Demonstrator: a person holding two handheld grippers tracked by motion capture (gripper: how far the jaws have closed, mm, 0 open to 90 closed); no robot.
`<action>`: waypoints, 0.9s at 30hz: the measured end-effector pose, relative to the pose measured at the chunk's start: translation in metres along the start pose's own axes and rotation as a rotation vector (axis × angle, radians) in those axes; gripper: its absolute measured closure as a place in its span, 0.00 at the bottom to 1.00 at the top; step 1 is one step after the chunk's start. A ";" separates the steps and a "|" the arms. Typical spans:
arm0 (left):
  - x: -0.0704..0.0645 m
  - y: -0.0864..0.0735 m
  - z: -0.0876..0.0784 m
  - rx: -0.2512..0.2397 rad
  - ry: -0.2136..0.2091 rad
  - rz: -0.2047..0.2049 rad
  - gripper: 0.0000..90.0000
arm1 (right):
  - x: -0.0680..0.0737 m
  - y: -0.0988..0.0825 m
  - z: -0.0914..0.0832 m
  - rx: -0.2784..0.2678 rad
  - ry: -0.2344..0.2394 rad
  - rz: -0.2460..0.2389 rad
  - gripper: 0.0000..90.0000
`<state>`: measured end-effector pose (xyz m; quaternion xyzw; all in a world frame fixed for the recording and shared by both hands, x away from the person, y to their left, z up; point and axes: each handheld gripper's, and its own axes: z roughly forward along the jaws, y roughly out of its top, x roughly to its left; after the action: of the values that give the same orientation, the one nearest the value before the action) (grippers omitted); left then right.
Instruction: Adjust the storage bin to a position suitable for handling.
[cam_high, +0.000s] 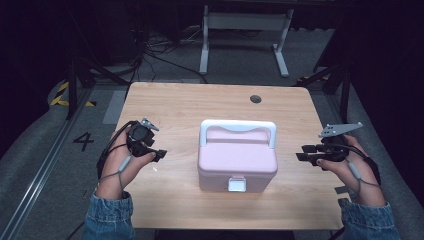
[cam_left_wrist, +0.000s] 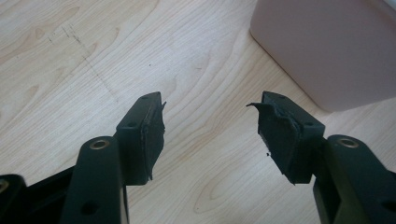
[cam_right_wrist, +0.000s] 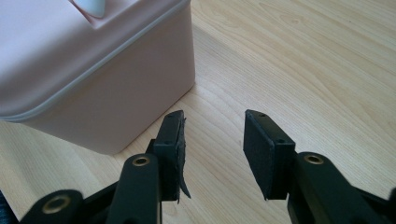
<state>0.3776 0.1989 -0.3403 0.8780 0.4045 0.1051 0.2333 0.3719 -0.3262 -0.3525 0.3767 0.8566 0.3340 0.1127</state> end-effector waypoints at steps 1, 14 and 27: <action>0.000 0.000 0.000 0.002 0.000 0.004 0.46 | 0.000 0.000 0.000 0.000 0.002 -0.001 0.66; -0.004 0.004 -0.007 -0.118 -0.061 0.016 0.40 | 0.000 -0.002 0.002 0.000 0.007 0.005 0.65; -0.017 0.025 -0.010 -0.275 -0.183 0.080 0.39 | 0.001 -0.014 -0.005 0.001 -0.010 0.032 0.64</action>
<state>0.3790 0.1753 -0.3192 0.8592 0.3280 0.0882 0.3827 0.3611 -0.3354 -0.3578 0.3922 0.8501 0.3335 0.1113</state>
